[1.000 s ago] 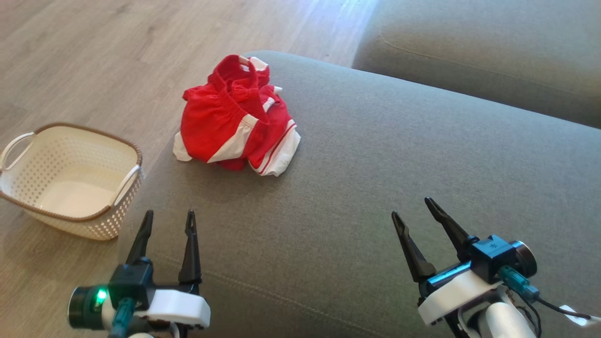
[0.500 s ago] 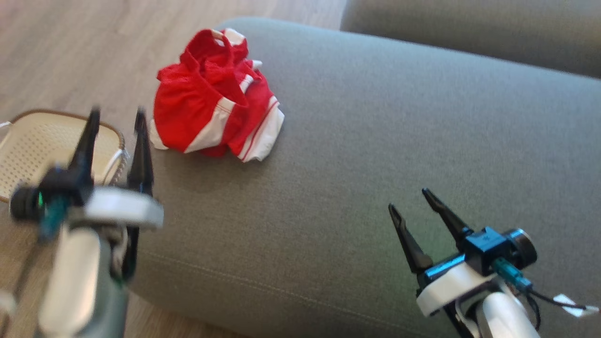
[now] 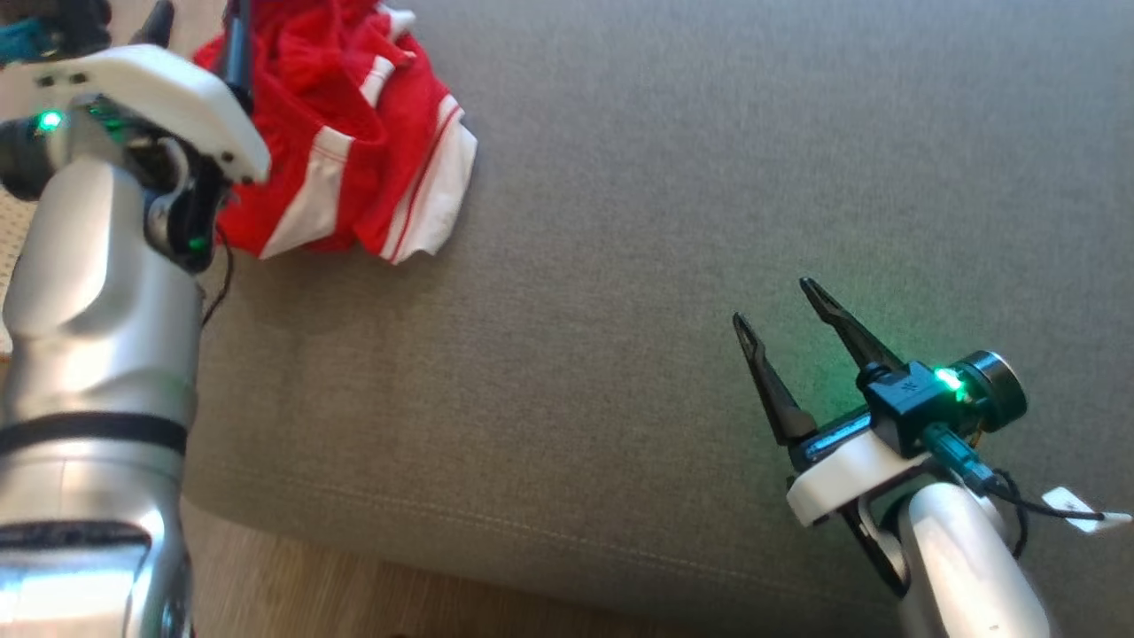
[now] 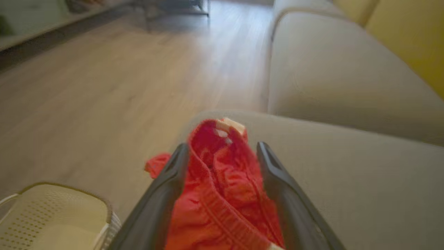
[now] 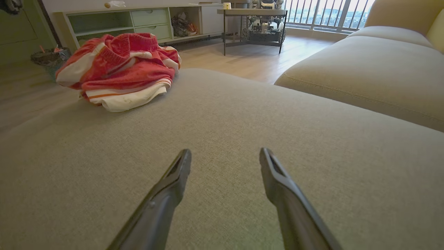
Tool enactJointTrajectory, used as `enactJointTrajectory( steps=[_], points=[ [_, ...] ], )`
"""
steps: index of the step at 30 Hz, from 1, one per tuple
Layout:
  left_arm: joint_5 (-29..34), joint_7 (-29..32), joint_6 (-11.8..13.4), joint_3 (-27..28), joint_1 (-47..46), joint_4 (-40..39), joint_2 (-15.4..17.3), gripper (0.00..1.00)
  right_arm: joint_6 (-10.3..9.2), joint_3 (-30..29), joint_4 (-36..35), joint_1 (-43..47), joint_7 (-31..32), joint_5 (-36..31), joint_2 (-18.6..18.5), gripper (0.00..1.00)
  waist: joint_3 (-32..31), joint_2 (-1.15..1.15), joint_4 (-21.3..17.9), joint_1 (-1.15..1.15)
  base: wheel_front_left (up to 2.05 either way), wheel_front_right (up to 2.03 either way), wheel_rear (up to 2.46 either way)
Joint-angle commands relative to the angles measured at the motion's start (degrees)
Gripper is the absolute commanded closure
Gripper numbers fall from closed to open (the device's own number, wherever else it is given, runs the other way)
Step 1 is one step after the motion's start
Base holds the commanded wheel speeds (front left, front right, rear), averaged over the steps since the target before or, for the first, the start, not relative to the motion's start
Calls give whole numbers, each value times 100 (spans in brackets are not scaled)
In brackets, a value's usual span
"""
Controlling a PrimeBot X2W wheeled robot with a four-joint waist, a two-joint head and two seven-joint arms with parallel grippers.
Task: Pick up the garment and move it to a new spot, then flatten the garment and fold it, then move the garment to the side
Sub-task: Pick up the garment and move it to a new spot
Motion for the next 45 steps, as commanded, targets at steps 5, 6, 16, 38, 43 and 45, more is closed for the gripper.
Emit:
enactJointTrajectory(
  steps=[5,6,16,38,43,45],
  points=[
    [-86,869,-32,-130,-735,876,349,0,-2,121,-137,-274,-54,-134,-11,0,591,0,-193,-2,0,0,0],
    [-89,972,-34,-193,-807,1021,361,0,-2,127,-123,-300,-54,-120,-11,0,629,0,-211,-2,0,0,0],
    [-468,1333,-39,-767,-996,1653,372,0,-2,218,31,-532,-54,94,-11,0,903,0,-295,-2,0,0,0],
    [-2406,-661,-40,-1829,-748,-331,1149,100,-2,463,171,-291,-54,1083,-11,0,-494,0,-724,-2,0,0,0],
    [-2653,-638,-40,-2235,-815,-1188,1360,100,-2,509,78,-240,-54,1316,-11,0,-799,0,-1100,-2,0,0,0],
    [-2682,-606,-40,-2312,-842,-1353,1388,100,-2,509,47,-243,-54,1347,-11,0,-829,0,-1194,-2,0,0,0]
  ],
)
